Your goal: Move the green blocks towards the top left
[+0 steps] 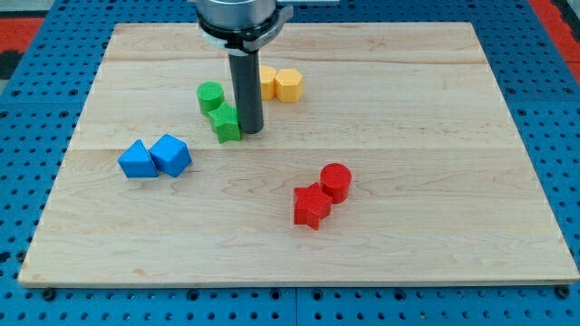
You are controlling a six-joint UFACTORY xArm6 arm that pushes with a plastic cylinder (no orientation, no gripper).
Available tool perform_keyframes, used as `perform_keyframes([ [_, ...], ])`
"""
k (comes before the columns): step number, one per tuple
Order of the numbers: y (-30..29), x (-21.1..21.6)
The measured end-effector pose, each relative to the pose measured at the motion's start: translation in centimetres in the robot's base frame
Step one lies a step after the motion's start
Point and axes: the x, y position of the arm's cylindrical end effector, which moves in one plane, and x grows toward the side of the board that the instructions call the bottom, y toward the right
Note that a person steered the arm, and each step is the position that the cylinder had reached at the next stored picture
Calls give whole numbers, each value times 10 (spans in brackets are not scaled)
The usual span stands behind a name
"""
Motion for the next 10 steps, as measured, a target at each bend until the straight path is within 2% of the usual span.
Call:
perform_keyframes([
  [1,-4,8],
  [2,-4,41],
  [3,-7,42],
  [7,-36,-74],
  [9,-67,-90],
  [10,-103,-100],
])
